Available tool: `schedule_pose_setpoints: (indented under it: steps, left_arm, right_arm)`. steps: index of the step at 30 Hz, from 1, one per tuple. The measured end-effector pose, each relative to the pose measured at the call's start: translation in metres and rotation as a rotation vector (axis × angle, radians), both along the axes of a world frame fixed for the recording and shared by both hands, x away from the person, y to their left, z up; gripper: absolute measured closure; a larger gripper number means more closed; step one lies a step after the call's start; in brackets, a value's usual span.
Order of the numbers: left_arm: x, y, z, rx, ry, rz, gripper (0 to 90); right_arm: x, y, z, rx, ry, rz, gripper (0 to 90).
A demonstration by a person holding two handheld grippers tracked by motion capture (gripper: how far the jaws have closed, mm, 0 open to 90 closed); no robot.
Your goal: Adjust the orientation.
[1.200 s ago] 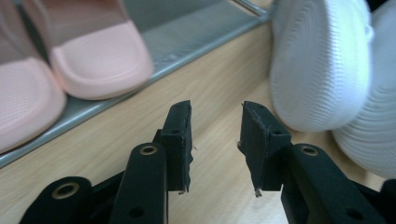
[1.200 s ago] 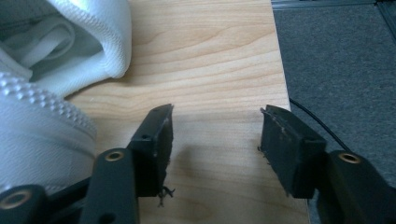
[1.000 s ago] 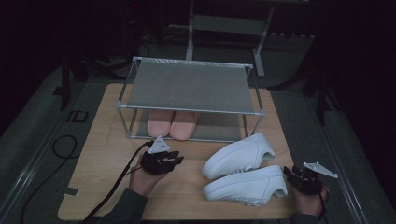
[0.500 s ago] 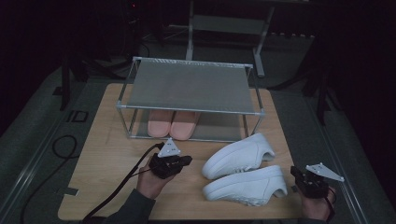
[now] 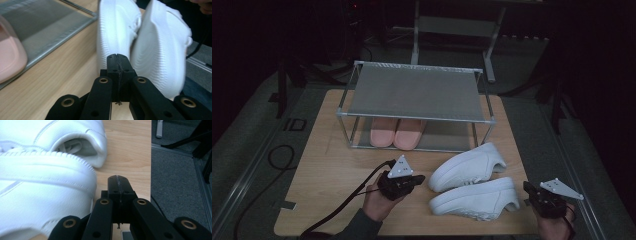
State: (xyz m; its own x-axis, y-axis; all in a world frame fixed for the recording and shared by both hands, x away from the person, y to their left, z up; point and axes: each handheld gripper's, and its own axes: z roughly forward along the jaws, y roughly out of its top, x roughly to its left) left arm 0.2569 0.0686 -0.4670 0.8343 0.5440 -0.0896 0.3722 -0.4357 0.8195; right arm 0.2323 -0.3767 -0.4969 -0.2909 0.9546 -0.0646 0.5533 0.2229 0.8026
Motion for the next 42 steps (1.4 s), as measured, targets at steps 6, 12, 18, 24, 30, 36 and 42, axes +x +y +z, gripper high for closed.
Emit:
schedule_pose_setpoints:
  steps: [6,12,18,24,30,36,42]
  left_arm:
    - [-0.019,-0.004,0.002,0.004,0.000,-0.043,90.0]
    - [-0.033,-0.009,-0.001,0.012,0.007,-0.084,90.0]
    - [-0.042,-0.016,-0.007,0.015,0.026,-0.116,90.0]
    - [-0.042,-0.019,-0.009,0.000,0.038,-0.126,90.0]
    - [-0.046,-0.022,-0.008,0.008,0.034,-0.138,90.0]
    - [-0.049,-0.029,-0.009,0.026,0.028,-0.169,90.0]
    - [-0.047,-0.041,-0.011,0.032,0.027,-0.196,90.0]
  right_arm:
    - [-0.015,0.002,-0.003,-0.023,0.024,0.031,90.0]
    - [-0.026,-0.001,-0.012,-0.025,0.054,0.027,90.0]
    - [-0.030,-0.003,-0.024,-0.018,0.096,0.027,90.0]
    - [-0.029,0.000,-0.032,-0.023,0.127,0.048,89.9]
    - [-0.029,0.002,-0.033,-0.021,0.128,0.062,90.0]
    - [-0.030,0.002,-0.033,-0.021,0.128,0.069,90.0]
    - [-0.027,0.002,-0.035,-0.024,0.138,0.068,90.0]
